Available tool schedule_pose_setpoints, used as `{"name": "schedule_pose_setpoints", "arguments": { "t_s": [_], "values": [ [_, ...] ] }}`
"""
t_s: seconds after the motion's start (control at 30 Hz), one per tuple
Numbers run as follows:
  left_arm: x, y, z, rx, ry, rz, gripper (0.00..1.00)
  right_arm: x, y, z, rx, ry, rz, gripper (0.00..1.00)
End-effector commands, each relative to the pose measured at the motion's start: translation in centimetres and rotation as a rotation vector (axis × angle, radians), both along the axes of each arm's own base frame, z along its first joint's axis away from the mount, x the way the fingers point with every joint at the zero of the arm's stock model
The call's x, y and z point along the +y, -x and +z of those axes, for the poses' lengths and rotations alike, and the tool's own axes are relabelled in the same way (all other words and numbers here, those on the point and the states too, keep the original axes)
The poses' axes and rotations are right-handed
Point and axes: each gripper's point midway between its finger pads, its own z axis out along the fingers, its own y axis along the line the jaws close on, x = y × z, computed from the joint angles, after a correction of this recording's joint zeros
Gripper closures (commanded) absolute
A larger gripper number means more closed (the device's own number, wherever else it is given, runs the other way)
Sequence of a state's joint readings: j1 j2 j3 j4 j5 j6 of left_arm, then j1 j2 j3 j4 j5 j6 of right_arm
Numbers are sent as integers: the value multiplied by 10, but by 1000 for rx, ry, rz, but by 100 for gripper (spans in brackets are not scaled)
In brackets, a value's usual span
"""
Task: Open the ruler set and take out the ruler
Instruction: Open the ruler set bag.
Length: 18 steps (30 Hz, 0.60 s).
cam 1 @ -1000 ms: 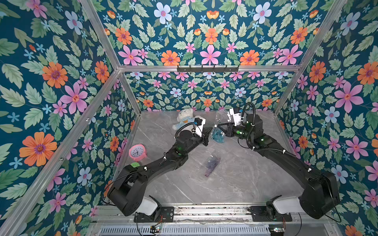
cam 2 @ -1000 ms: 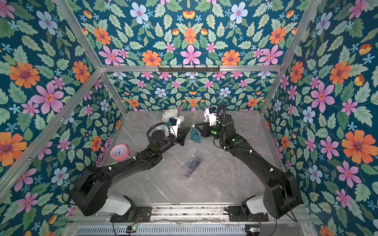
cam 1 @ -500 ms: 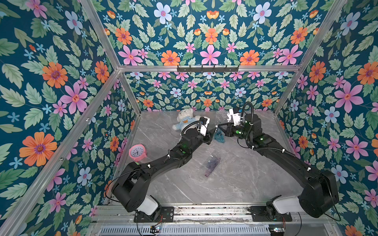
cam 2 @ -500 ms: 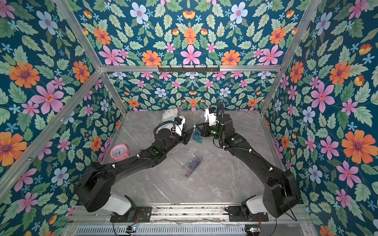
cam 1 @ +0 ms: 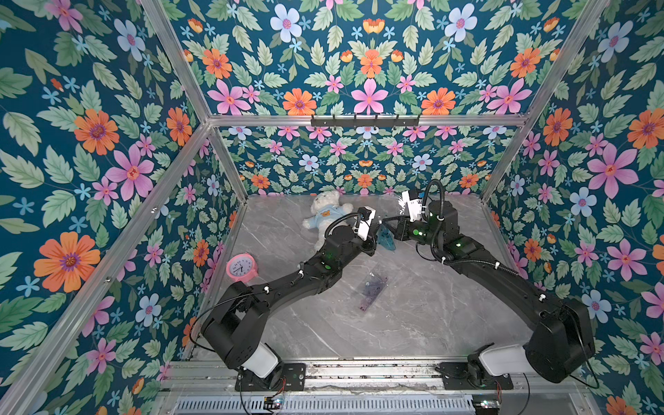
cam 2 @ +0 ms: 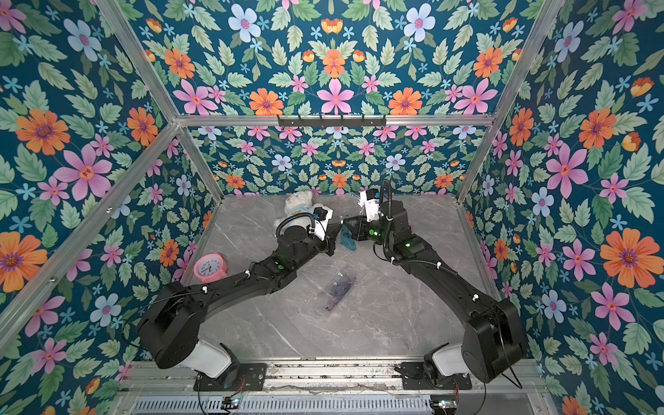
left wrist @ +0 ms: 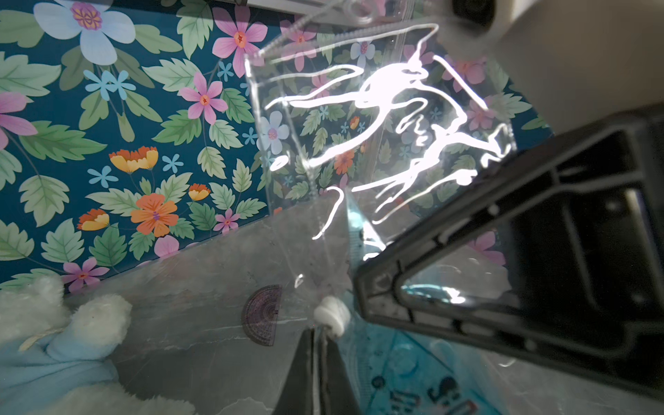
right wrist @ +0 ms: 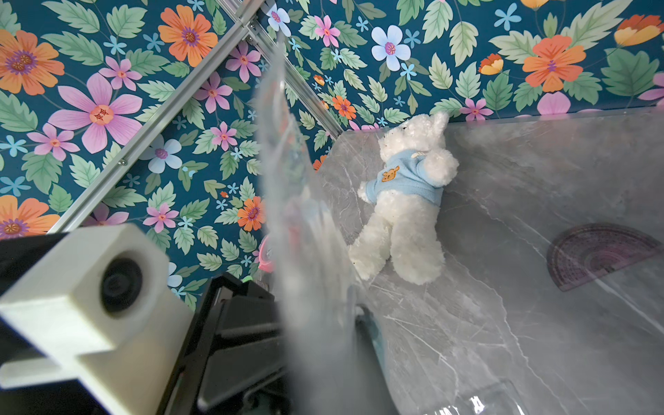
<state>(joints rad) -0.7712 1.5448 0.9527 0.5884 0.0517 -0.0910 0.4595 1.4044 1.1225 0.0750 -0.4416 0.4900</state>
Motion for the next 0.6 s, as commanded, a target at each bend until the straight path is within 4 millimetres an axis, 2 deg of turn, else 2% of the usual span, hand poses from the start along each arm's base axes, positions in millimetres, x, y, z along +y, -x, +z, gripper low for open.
{"name": "schedule_pose_setpoints", "arguments": {
  "t_s": [0.0,0.43,0.57],
  "values": [
    [3,-3,6,-17,5,22,100,18,18,10,-6,-49,124,100],
    [18,4,19,-50,67,44,100,16,20,2,17,-36,121,100],
    [31,3,25,-35,148,42,100,15,22,-5,34,-27,118,100]
  ]
}}
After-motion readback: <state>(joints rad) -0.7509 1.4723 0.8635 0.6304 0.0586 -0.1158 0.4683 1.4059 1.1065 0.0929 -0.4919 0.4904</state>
